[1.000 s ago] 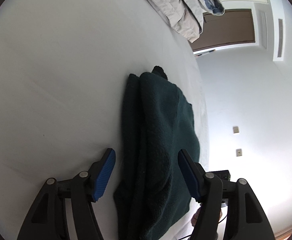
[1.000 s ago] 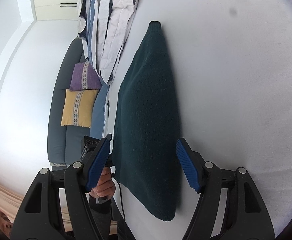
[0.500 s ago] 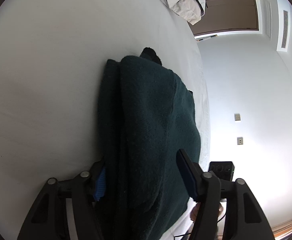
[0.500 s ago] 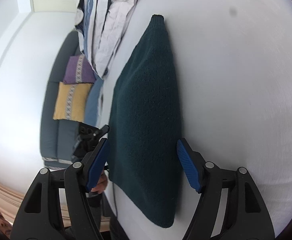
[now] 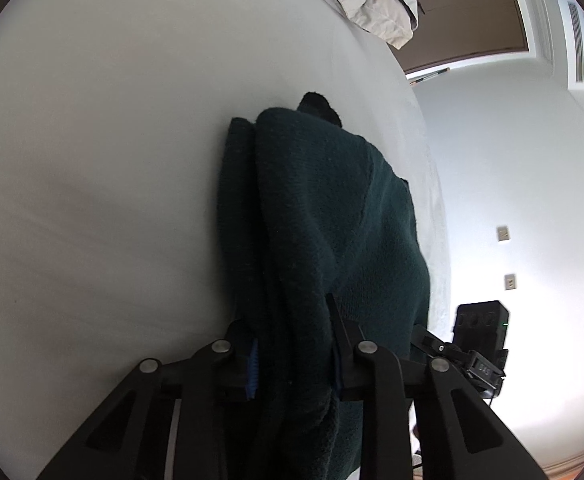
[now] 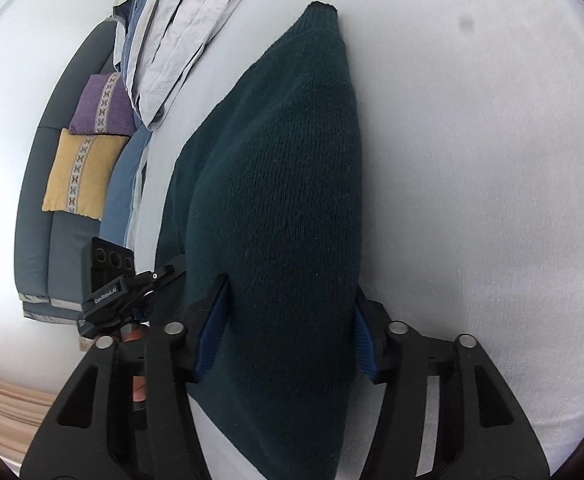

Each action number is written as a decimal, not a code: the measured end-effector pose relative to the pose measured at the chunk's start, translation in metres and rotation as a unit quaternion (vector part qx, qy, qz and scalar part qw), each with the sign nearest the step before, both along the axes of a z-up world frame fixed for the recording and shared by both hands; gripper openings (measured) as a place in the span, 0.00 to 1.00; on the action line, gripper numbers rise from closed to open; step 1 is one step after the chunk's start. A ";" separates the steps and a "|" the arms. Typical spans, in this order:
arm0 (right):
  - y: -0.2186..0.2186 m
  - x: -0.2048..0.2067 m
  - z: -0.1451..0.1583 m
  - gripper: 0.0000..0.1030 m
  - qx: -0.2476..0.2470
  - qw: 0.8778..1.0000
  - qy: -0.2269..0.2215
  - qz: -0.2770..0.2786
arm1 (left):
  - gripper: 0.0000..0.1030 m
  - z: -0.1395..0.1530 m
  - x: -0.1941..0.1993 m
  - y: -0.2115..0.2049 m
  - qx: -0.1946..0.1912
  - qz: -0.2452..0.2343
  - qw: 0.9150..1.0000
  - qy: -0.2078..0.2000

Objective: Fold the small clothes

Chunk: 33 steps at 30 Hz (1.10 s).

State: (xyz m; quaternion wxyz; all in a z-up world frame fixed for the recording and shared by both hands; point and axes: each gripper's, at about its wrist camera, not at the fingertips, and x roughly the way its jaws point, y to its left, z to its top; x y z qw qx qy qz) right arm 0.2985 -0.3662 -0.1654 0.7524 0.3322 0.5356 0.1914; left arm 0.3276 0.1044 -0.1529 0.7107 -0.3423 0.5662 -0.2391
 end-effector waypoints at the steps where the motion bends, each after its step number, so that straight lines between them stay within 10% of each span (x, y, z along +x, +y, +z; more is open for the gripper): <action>1: 0.001 -0.002 0.003 0.43 -0.003 1.000 -0.004 -0.002 | 0.26 0.003 0.000 -0.001 0.010 -0.002 1.000 -0.005; 19: -0.008 -0.142 0.103 0.36 -0.031 0.993 -0.109 0.011 | 0.24 0.115 -0.133 -0.051 0.082 -0.043 0.990 -0.106; 33: -0.037 -0.287 0.083 0.36 -0.029 0.993 -0.111 -0.013 | 0.25 0.093 -0.226 -0.096 0.092 -0.095 0.987 -0.096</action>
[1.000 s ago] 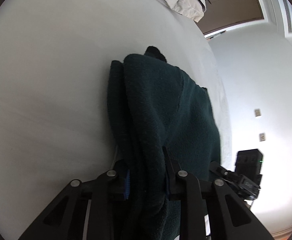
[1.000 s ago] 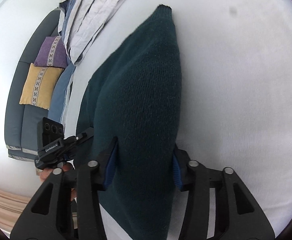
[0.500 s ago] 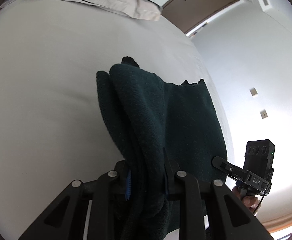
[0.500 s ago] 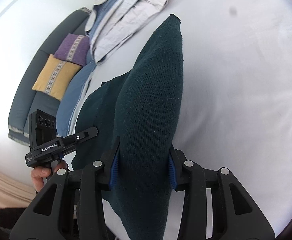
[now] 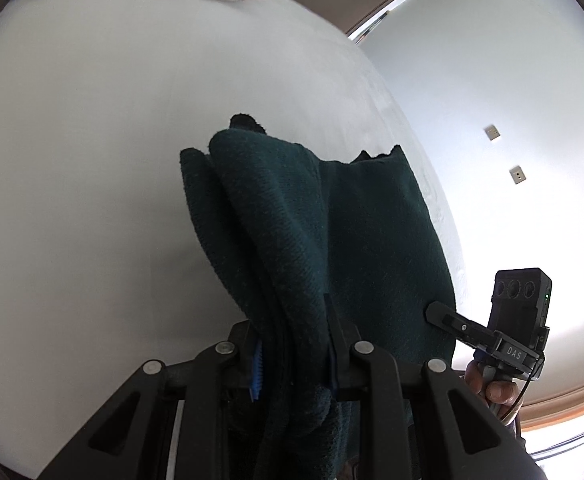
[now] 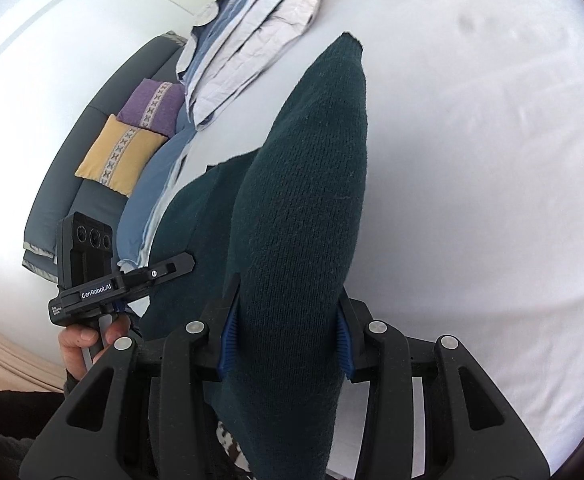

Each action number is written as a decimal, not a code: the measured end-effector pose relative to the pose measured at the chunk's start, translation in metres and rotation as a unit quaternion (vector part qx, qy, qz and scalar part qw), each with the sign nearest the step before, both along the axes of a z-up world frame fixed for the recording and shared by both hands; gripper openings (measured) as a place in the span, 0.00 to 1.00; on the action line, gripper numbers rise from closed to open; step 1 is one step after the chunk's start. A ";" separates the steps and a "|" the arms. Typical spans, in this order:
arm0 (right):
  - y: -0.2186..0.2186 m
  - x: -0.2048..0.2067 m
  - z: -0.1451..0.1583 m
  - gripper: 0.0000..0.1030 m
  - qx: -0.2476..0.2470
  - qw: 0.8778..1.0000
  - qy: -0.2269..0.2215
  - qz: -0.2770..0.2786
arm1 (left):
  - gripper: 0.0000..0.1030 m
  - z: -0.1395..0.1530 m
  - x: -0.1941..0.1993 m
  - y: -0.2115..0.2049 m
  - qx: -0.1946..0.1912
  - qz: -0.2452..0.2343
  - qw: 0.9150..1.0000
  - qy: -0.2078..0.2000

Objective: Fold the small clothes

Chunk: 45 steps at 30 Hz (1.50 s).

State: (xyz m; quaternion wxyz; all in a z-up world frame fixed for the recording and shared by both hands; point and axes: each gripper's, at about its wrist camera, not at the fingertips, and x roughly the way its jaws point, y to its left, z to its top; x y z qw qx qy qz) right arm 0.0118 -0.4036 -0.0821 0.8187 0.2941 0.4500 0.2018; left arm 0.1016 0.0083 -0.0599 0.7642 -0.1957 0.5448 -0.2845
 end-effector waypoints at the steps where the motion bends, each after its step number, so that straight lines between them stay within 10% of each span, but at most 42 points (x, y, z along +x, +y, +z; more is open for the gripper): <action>1: 0.000 -0.003 -0.005 0.36 -0.002 1.000 0.004 -0.001 | 0.25 -0.005 0.000 -0.004 0.004 -0.001 1.000 0.004; 10: -0.025 -0.018 -0.087 0.39 0.069 0.996 0.043 -0.031 | 0.33 -0.057 -0.001 0.002 -0.003 0.026 0.999 0.041; 28: -0.005 -0.023 -0.084 0.41 0.058 0.997 0.016 -0.055 | 0.37 -0.058 0.006 -0.004 0.005 0.032 0.999 0.031; 36: -0.009 -0.032 -0.072 0.45 0.038 0.997 0.004 -0.064 | 0.57 -0.040 -0.009 0.007 0.044 0.069 0.997 -0.009; 41: -0.025 -0.053 -0.054 0.47 0.005 0.996 -0.009 -0.090 | 0.63 -0.007 -0.035 0.013 0.097 0.102 0.987 -0.083; 45: -0.026 -0.067 -0.032 0.47 -0.056 0.991 -0.026 -0.117 | 0.79 0.036 -0.073 -0.002 0.181 0.139 0.951 -0.209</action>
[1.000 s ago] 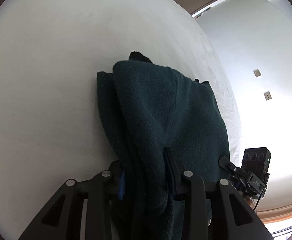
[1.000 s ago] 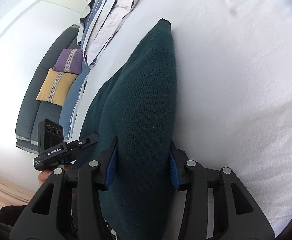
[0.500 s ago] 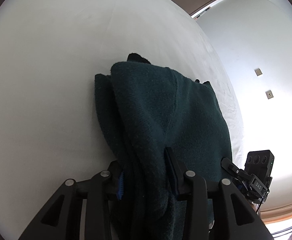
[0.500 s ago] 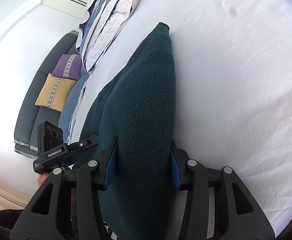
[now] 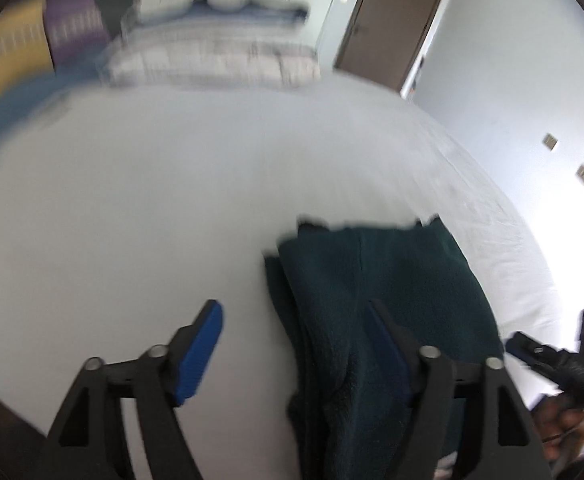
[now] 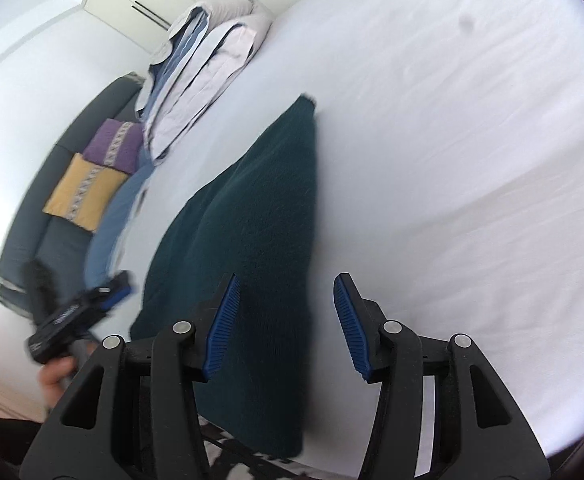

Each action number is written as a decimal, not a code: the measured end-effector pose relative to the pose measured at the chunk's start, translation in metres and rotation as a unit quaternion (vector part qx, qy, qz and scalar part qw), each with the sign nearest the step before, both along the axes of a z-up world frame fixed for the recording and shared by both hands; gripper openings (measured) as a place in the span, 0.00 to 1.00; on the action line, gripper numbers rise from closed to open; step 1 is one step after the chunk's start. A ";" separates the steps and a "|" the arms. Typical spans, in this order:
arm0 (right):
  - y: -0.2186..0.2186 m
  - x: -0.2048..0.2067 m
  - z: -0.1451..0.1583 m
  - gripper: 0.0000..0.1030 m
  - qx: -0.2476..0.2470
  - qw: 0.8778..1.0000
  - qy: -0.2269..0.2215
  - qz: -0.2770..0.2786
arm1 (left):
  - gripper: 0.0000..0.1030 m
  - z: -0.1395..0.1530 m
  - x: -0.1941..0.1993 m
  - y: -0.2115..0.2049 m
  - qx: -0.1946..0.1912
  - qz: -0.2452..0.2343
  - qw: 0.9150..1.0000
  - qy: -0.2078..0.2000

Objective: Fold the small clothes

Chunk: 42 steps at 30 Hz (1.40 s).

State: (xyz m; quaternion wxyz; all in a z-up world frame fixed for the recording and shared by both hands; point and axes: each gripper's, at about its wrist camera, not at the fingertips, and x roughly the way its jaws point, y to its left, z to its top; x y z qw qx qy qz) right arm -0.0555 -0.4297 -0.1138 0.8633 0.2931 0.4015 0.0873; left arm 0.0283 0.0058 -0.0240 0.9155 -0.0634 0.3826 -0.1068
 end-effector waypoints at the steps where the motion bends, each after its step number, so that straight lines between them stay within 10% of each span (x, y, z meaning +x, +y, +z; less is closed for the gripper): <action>1: 0.000 -0.003 0.006 0.47 -0.018 1.000 -0.005 -0.005 | 0.88 0.007 -0.007 -0.003 0.012 0.009 1.000 -0.022; 8: 0.027 -0.034 0.072 0.73 -0.170 0.981 -0.085 -0.040 | 1.00 0.064 -0.064 -0.014 0.101 0.100 0.968 -0.204; 13: 0.052 -0.075 0.123 1.00 -0.264 0.939 -0.203 -0.089 | 1.00 0.103 -0.102 -0.010 0.130 0.131 0.937 -0.296; 18: 0.063 -0.104 0.162 1.00 -0.281 0.912 -0.279 -0.110 | 1.00 0.133 -0.125 -0.009 0.135 0.138 0.913 -0.360; 21: 0.067 -0.116 0.181 1.00 -0.283 0.904 -0.295 -0.123 | 1.00 0.142 -0.117 -0.019 0.169 0.097 0.930 -0.313; 27: 0.085 -0.133 0.203 1.00 -0.321 0.888 -0.305 -0.121 | 1.00 0.142 -0.119 -0.029 0.168 0.084 0.937 -0.295; 35: 0.088 -0.111 0.172 1.00 -0.291 0.937 -0.178 -0.067 | 1.00 0.076 -0.088 -0.041 0.122 0.032 0.982 -0.138; 42: 0.075 -0.084 0.123 1.00 -0.291 0.950 -0.079 -0.078 | 1.00 0.020 -0.063 -0.031 0.137 0.060 0.988 -0.023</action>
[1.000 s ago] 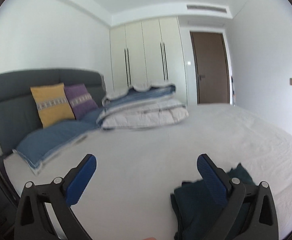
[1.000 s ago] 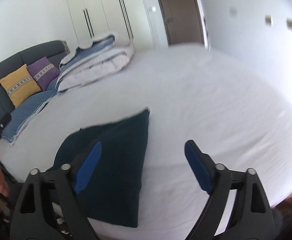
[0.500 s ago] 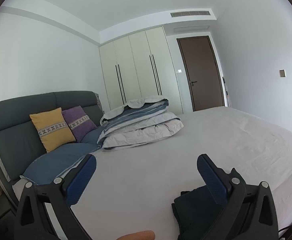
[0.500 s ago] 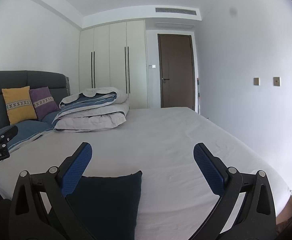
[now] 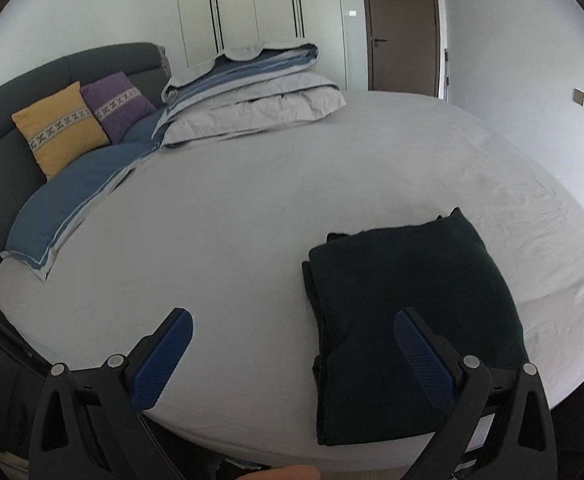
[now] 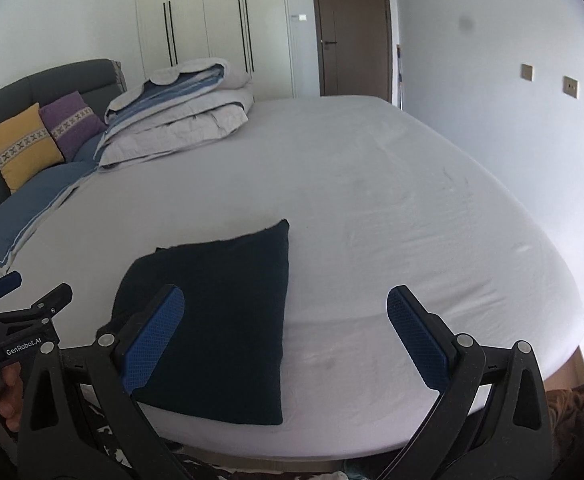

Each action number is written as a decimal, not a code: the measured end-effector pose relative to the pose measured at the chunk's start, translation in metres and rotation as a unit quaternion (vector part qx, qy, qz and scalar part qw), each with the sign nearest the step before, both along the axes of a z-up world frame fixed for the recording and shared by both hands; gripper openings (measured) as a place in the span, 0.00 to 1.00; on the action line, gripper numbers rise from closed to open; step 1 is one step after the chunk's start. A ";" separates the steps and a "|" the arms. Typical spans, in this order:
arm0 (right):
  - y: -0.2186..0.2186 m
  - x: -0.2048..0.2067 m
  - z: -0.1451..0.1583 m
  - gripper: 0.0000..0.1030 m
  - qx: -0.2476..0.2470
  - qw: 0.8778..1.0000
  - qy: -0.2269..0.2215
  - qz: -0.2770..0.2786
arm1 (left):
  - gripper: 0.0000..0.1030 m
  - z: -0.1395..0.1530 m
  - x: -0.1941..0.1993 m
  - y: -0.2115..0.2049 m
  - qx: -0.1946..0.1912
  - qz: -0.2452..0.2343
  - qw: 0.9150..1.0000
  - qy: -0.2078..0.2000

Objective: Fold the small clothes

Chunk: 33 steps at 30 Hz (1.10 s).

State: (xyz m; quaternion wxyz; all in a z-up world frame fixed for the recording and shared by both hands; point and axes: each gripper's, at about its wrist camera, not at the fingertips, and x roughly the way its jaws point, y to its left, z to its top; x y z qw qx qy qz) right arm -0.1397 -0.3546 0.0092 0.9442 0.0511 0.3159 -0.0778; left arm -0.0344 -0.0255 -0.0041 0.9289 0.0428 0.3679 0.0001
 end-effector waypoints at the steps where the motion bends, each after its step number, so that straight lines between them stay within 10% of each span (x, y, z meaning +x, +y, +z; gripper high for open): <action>1: -0.001 0.003 -0.007 1.00 -0.001 1.000 0.010 -0.004 | 1.00 -0.005 0.003 0.002 -0.002 0.003 1.000 0.009; 9: 0.012 0.022 -0.053 1.00 0.008 0.998 0.060 0.011 | 1.00 -0.025 0.008 0.007 0.000 0.007 0.999 0.037; 33: 0.025 0.035 -0.054 1.00 0.002 0.996 0.083 0.028 | 1.00 -0.039 0.010 0.003 -0.008 -0.005 0.998 0.063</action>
